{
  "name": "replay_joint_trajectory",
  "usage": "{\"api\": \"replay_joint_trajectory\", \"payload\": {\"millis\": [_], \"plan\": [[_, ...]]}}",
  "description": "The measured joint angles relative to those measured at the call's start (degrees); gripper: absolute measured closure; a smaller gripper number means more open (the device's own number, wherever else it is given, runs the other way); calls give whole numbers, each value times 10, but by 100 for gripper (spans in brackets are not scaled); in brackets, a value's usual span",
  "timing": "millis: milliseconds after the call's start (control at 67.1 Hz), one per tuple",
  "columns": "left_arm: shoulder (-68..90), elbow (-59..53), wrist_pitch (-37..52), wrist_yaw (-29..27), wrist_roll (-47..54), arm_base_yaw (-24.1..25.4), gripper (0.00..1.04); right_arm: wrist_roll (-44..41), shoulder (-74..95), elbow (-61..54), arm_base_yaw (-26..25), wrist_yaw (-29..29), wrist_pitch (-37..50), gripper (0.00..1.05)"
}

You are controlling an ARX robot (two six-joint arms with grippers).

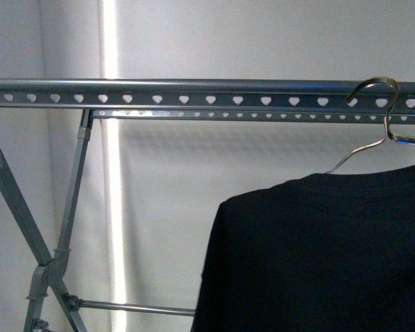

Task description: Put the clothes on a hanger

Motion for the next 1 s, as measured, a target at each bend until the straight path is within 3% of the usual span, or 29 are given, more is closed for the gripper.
{"api": "replay_joint_trajectory", "payload": {"millis": [253,417,506,551,745,834,998], "plan": [[-42,-58,-143,-204,26,22,7,73,0,-4,1,51,33,101],[-80,-109,-168,-249,-2,32,7,125,12,7,1,83,54,101],[-142,-143,-346,-159,23,25,25,159,27,29,2,100,57,101],[-161,-170,-368,-150,28,23,31,172,35,38,3,107,58,101],[-221,-287,-339,-141,37,33,64,226,73,86,4,149,63,101],[-247,-327,-325,-110,38,53,78,233,88,104,5,169,69,101],[-289,-385,-310,-105,40,71,102,236,114,141,13,202,75,101]]}}
